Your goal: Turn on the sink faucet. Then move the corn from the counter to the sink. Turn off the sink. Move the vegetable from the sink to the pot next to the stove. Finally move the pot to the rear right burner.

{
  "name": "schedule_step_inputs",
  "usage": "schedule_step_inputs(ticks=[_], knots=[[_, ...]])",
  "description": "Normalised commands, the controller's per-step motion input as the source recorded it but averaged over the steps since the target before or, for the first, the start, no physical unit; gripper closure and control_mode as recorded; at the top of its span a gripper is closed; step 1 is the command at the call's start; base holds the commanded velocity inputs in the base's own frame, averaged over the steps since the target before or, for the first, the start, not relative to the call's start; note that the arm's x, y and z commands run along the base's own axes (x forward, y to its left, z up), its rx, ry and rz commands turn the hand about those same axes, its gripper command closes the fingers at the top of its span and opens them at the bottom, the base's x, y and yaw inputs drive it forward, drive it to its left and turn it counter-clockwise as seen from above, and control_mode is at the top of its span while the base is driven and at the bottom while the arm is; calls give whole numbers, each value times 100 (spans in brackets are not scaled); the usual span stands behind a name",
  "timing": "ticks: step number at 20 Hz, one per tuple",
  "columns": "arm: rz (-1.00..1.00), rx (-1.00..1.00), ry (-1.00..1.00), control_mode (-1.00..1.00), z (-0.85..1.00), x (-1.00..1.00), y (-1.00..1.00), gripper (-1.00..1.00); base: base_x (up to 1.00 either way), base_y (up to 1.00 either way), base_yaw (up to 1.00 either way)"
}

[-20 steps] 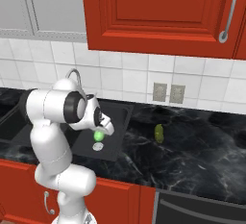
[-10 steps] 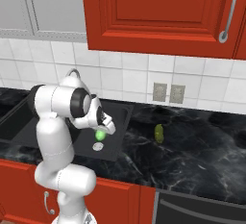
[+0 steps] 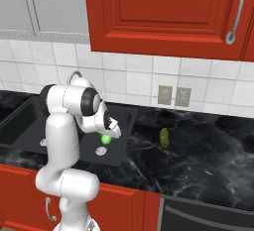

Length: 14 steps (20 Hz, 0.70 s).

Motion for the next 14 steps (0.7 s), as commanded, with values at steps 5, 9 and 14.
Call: schedule_step_inputs(ticks=[5, 9, 14], knots=[[0, 0, 0, -100, -25, 21, 0, 100, 0, 0, 0], [0, 0, 0, -100, -29, 13, 0, 100, 0, 0, 0], [0, 0, 0, -100, -29, 10, 0, 100, 0, 0, 0]])
